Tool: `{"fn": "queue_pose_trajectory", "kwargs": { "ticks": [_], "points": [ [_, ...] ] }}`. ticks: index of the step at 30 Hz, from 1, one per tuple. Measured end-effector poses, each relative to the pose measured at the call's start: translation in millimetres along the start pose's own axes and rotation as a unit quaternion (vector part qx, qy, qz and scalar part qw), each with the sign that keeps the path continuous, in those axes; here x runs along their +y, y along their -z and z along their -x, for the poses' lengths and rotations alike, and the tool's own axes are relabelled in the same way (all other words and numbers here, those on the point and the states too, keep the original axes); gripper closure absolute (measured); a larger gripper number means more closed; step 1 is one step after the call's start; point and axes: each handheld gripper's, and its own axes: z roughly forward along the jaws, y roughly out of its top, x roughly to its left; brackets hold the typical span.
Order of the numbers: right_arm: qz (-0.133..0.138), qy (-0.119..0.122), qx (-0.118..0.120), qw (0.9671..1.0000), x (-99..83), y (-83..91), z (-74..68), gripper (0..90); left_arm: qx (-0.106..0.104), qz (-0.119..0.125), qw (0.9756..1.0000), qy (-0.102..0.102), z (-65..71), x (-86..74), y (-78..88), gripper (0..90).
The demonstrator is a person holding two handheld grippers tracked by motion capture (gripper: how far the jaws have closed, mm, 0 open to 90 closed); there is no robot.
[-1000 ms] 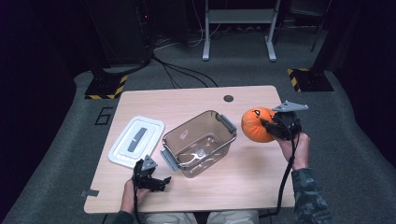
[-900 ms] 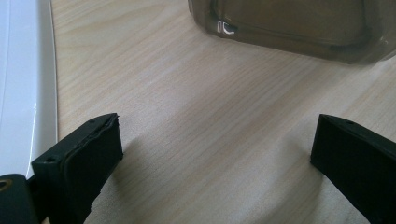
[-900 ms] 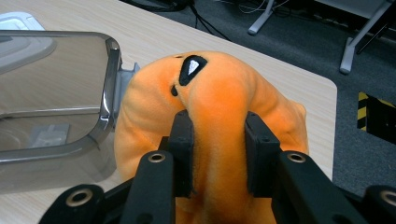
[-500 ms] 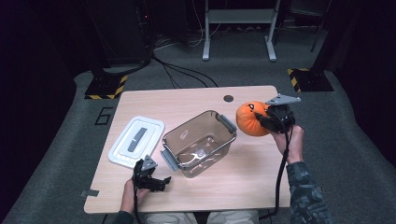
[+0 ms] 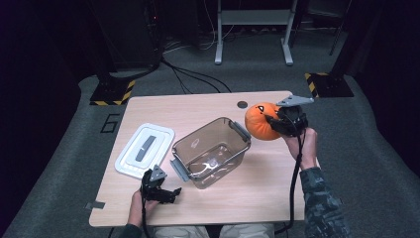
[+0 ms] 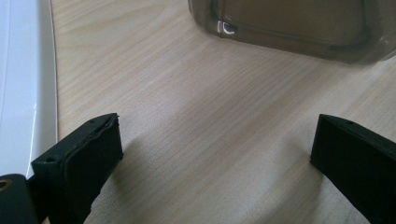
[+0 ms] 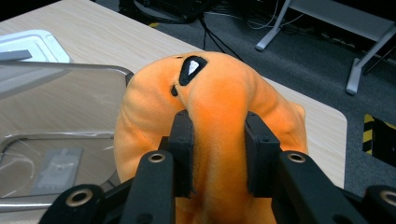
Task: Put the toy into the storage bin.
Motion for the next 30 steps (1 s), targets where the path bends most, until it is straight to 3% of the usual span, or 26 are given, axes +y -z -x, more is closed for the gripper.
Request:
{"fn": "queue_pose_trajectory", "kwargs": {
  "ticks": [17, 30],
  "points": [
    [0.020, 0.025, 0.027, 0.9991, 24.1, -0.5, -22.1, 68.4, 0.000, 0.000, 1.0000, 0.000, 0.0, 0.0, 0.0, 1.8],
    [0.025, 0.041, 0.054, 0.9974, 36.0, -4.8, -48.6, 68.0, 0.003, 0.001, 1.0000, -0.002, 0.2, -0.2, -0.2, 1.8]
  ]
}}
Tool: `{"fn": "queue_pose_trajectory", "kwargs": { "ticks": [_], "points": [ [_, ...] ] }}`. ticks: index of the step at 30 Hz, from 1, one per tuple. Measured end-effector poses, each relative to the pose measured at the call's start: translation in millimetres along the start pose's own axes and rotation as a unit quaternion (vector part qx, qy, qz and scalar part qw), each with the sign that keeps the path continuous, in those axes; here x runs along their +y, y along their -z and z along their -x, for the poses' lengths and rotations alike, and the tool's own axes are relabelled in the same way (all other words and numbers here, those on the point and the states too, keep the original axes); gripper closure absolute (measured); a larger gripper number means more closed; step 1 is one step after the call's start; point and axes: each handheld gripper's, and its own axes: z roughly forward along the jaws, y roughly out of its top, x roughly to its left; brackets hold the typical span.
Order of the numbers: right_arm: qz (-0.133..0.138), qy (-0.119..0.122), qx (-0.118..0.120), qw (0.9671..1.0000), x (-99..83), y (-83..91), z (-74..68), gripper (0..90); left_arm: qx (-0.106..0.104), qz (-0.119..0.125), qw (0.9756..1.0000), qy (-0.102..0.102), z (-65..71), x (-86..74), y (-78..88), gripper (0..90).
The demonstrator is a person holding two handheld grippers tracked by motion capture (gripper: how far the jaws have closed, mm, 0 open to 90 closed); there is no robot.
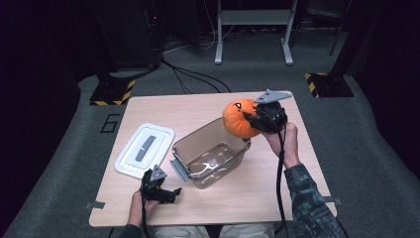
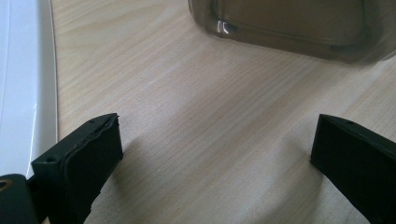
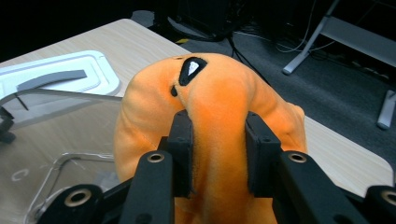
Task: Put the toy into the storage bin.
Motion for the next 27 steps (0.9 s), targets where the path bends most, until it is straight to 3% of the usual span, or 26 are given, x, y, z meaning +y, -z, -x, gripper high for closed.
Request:
{"fn": "queue_pose_trajectory", "kwargs": {
  "ticks": [27],
  "points": [
    [-0.004, 0.022, 0.056, 0.9982, 5.8, -27.1, -44.3, 67.3, 0.001, 0.003, 1.0000, 0.001, -0.1, -0.2, 0.1, 2.6]
  ]
}}
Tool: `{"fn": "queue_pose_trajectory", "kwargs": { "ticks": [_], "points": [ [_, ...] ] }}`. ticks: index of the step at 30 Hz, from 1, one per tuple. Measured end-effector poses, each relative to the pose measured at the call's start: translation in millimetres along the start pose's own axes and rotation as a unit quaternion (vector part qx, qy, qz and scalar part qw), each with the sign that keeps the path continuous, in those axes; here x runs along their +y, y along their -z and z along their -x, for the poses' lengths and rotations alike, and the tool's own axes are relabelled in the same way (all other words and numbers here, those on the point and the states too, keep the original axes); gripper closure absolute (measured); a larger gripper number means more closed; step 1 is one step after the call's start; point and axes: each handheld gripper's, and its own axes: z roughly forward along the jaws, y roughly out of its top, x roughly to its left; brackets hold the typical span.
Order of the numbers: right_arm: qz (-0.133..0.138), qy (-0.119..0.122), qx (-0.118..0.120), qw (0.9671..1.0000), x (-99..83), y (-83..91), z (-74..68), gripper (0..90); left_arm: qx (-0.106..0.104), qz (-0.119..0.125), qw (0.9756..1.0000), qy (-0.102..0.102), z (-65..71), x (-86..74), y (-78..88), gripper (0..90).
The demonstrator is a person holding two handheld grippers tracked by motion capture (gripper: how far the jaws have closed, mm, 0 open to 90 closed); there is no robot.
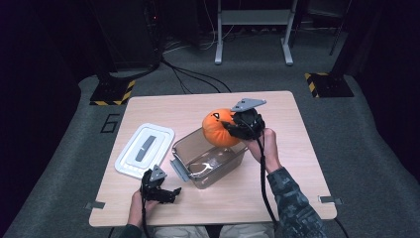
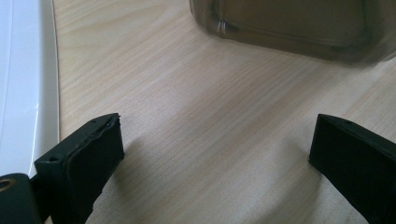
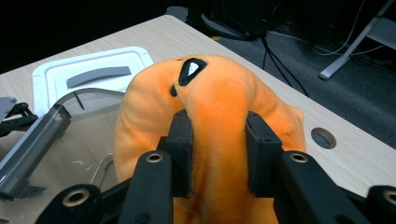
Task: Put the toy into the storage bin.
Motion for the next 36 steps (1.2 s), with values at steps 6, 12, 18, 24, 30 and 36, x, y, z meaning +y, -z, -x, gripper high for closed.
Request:
{"fn": "queue_pose_trajectory", "kwargs": {
  "ticks": [6, 12, 18, 24, 30, 36],
  "points": [
    [-0.005, 0.000, 0.006, 1.0000, -2.7, -5.2, -3.4, 67.1, 0.000, 0.000, 1.0000, 0.000, 0.0, 0.0, 0.0, 2.7],
    [-0.013, 0.005, 0.014, 0.9998, -6.0, -10.8, -7.5, 67.0, 0.000, 0.000, 1.0000, 0.000, -0.1, 0.0, 0.0, 2.8],
    [-0.023, 0.007, 0.016, 0.9996, -9.3, -17.4, -8.6, 66.8, -0.002, 0.000, 1.0000, 0.000, -0.1, 0.0, 0.2, 3.0],
    [-0.025, 0.000, 0.021, 0.9995, -14.8, -22.4, -5.5, 66.5, -0.002, 0.000, 1.0000, 0.000, -0.2, 0.0, 0.2, 3.0],
    [-0.028, 0.001, 0.024, 0.9993, -16.7, -25.0, -7.7, 66.3, -0.001, 0.000, 1.0000, 0.000, -0.2, 0.0, 0.2, 3.1],
    [-0.037, -0.009, 0.030, 0.9988, -22.2, -31.3, -9.9, 66.0, -0.002, 0.000, 1.0000, 0.000, -0.3, 0.0, 0.2, 3.1]
  ]
}}
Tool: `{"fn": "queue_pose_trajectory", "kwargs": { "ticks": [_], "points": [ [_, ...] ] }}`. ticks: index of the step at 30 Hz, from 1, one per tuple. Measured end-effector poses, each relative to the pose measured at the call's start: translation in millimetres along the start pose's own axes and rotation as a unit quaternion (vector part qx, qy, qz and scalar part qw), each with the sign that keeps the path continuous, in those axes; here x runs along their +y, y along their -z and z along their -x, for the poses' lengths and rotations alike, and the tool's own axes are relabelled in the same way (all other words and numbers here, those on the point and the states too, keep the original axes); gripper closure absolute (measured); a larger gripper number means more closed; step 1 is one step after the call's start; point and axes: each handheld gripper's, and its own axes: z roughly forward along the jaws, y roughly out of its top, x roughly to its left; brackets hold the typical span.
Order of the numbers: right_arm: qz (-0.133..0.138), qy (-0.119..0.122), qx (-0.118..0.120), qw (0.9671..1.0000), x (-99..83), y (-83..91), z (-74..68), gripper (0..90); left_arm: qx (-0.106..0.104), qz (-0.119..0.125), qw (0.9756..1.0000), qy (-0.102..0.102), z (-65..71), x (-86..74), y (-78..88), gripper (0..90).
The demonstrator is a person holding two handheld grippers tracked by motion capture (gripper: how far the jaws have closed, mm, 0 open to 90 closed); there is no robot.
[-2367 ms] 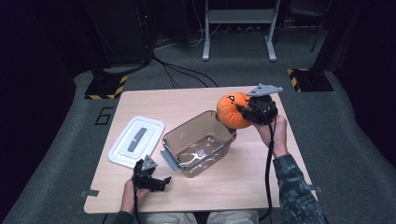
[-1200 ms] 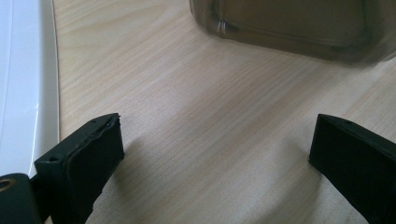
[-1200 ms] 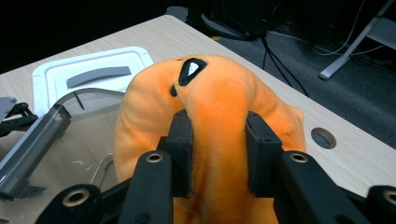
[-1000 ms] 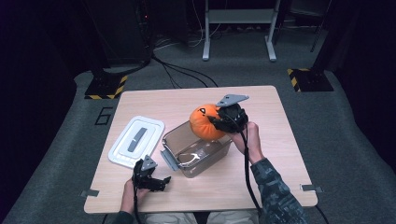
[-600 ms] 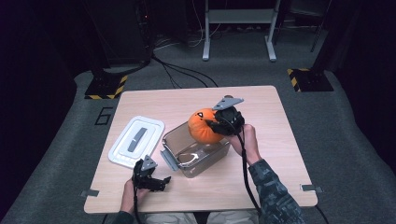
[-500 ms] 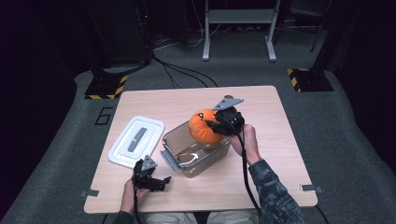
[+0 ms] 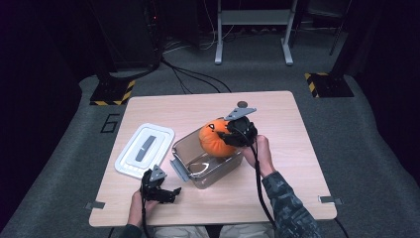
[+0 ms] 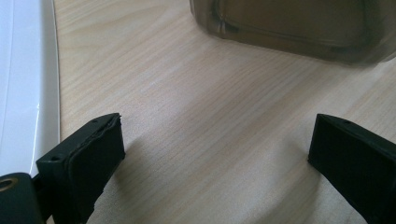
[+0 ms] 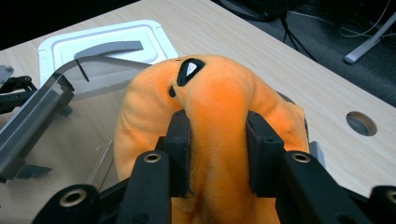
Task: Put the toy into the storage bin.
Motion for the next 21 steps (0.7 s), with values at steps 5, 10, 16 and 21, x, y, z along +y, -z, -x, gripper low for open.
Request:
{"fn": "queue_pose_trajectory", "kwargs": {
  "ticks": [5, 10, 16, 21],
  "points": [
    [-0.014, 0.002, 0.008, 0.9999, -5.6, -8.3, 2.3, 65.2, -0.001, 0.001, 1.0000, 0.001, 0.1, -0.1, -0.1, 3.3],
    [-0.021, -0.006, 0.010, 0.9997, -9.4, -12.7, 2.6, 65.1, -0.001, 0.003, 1.0000, 0.005, 0.5, -0.2, -0.4, 3.3],
    [-0.029, -0.012, 0.015, 0.9994, -11.5, -17.4, 5.1, 64.4, -0.001, 0.002, 1.0000, 0.004, 0.4, -0.2, -0.2, 3.4],
    [-0.038, -0.013, 0.019, 0.9990, -13.8, -24.7, 7.3, 63.5, -0.001, 0.002, 1.0000, 0.004, 0.4, -0.2, -0.2, 3.4]
  ]
}}
